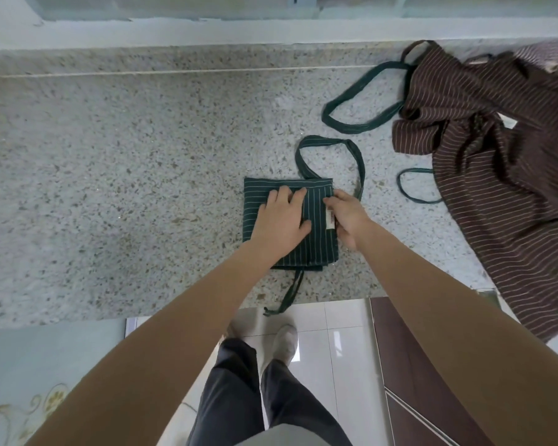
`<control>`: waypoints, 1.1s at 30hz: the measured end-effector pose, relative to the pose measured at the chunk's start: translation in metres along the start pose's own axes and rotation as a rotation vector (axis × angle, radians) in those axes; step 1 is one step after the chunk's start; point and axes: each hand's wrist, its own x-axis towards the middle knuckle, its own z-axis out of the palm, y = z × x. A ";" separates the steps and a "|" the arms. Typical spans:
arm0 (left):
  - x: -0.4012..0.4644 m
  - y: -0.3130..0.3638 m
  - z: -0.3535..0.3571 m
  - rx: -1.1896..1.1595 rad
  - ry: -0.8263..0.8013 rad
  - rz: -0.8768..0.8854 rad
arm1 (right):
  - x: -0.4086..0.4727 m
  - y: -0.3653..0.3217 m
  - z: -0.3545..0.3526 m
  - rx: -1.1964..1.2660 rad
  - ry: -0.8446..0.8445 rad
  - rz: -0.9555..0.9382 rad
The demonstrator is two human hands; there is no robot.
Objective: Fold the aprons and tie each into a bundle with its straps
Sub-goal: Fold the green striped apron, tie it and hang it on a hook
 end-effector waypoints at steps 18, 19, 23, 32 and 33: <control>-0.004 -0.046 0.016 0.354 -0.144 0.092 | -0.014 0.030 0.002 -1.413 0.144 -0.634; -0.004 -0.050 0.016 0.360 -0.143 0.102 | -0.014 0.029 0.000 -1.482 0.119 -0.640; -0.006 -0.068 0.023 0.370 -0.108 0.178 | -0.015 0.018 -0.008 -1.679 -0.084 -0.498; -0.014 -0.094 0.021 0.362 -0.134 0.252 | -0.002 0.010 -0.023 -1.733 -0.232 -0.274; -0.018 -0.100 0.019 0.364 -0.148 0.250 | -0.002 0.012 -0.023 -1.720 -0.240 -0.275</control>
